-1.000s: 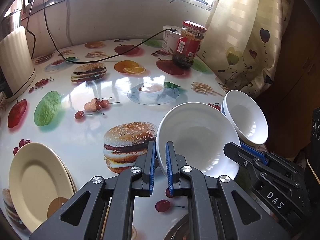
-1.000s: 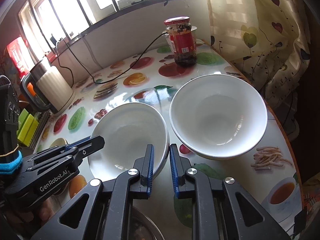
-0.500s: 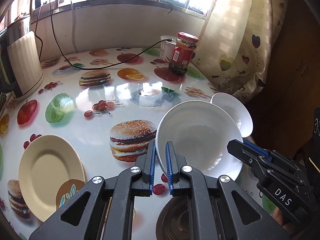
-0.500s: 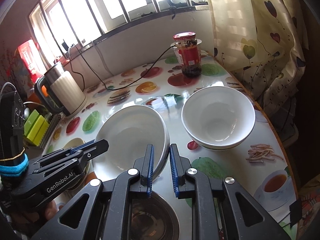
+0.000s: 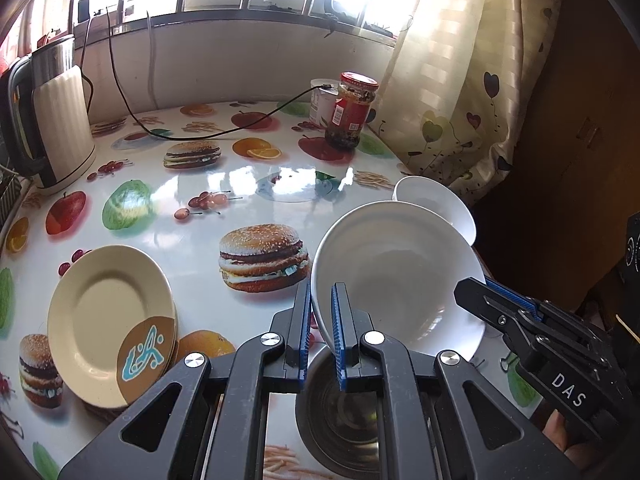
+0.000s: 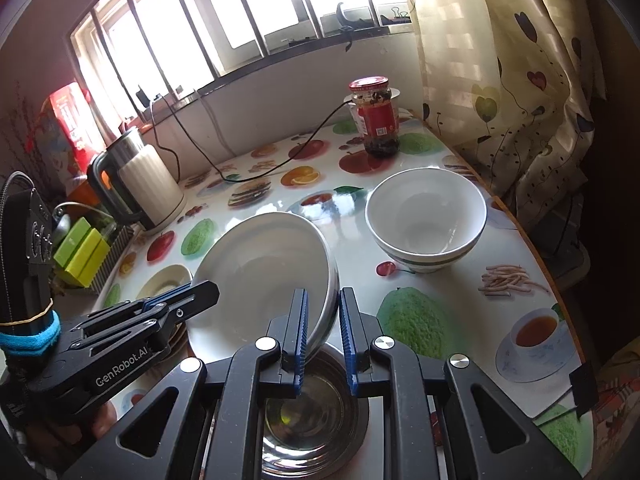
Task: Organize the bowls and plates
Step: 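Lift the white bowl and carry it toward the bowl stack, left gripper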
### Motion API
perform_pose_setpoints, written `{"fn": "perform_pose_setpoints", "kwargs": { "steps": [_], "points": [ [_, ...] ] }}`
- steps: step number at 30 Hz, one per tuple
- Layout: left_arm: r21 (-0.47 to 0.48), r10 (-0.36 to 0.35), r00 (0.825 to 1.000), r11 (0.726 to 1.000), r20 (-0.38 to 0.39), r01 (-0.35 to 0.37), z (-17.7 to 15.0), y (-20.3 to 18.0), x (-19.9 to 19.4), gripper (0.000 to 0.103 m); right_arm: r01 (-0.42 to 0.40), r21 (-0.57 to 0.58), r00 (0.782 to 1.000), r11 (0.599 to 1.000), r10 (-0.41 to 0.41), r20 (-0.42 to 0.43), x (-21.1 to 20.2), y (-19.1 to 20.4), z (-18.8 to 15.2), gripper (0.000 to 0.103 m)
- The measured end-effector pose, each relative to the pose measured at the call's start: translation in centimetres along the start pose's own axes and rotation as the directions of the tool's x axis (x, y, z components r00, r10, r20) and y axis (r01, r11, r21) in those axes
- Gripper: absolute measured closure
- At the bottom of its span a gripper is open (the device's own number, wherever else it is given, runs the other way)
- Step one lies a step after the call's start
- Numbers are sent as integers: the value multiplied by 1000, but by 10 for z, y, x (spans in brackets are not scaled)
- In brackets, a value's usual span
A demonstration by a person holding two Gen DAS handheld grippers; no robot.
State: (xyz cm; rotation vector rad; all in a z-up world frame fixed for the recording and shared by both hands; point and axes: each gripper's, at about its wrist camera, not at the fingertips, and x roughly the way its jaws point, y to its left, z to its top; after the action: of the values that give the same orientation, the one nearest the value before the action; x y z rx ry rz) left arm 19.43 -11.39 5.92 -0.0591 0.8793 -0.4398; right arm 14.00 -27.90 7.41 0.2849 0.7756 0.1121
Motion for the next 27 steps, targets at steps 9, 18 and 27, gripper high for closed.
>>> {"fn": "perform_pose_setpoints", "kwargs": {
  "steps": [9, 18, 27],
  "points": [
    [9, -16, 1000, 1000, -20, 16, -21, -5, -10, 93, 9, 2, 1000, 1000, -9, -13, -15, 0, -23, 87],
    [8, -18, 999, 1000, -38, 18, -38, -5, -12, 93, 9, 7, 999, 1000, -9, -33, -19, -1, -41, 87],
    [-1, -14, 998, 1000, -58, 14, -49, -2, -12, 93, 2, 15, 999, 1000, -1, -54, -18, 0, -54, 87]
  ]
}}
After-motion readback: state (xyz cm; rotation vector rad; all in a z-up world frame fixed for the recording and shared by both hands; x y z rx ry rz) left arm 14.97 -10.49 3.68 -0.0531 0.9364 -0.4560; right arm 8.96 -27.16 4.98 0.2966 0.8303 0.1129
